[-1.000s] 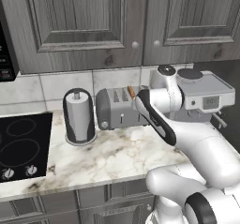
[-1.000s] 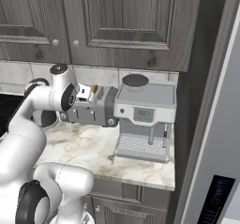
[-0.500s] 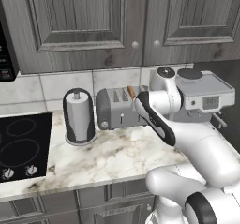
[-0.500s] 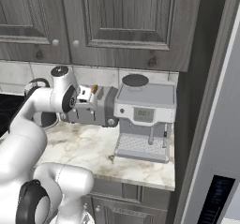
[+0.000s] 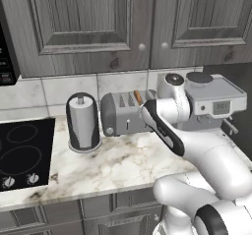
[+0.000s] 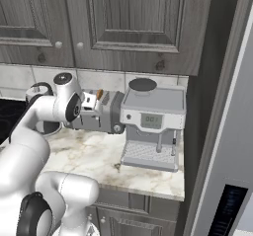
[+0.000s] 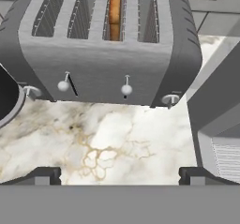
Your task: Start the toaster. Once the lever pops up, take the bread to the plate on the dining counter.
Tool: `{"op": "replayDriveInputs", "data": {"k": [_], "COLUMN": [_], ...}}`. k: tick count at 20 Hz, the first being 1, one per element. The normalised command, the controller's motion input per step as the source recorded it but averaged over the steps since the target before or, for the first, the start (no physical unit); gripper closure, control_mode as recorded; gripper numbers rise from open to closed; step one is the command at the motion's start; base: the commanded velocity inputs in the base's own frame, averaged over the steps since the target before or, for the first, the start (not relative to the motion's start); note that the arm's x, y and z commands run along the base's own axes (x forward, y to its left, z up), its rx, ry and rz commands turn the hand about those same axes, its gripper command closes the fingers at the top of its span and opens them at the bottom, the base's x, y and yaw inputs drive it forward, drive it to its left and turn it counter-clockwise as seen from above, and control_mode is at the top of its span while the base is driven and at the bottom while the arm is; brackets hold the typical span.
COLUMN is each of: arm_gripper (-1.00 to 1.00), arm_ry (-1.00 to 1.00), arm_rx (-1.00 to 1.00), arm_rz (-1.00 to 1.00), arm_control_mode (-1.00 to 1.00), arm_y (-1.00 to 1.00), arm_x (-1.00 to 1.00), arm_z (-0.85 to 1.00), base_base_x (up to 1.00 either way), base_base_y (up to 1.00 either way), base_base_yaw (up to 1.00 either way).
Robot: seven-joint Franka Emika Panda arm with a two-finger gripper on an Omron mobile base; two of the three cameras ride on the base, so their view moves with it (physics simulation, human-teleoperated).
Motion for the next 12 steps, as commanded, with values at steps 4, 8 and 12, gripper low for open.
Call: {"op": "replayDriveInputs", "data": {"k": [4,8,12], "arm_gripper": [-1.0,-1.0,-1.0], "arm_ry": [-0.01,0.0,0.0], "arm_rx": [0.0,0.0,0.0], "arm_rz": [0.0,0.0,0.0], "arm_control_mode": [-1.0,-1.0,-1.0], "arm_y": [0.0,0.0,0.05], "arm_x": [0.09,0.16,0.23], "arm_z": [-0.07,-0.1,-0.14], "base_base_x": [0.0,0.0,0.0], "base_base_y": [0.0,0.0,0.0], "base_base_yaw": [0.0,0.0,0.0]}}
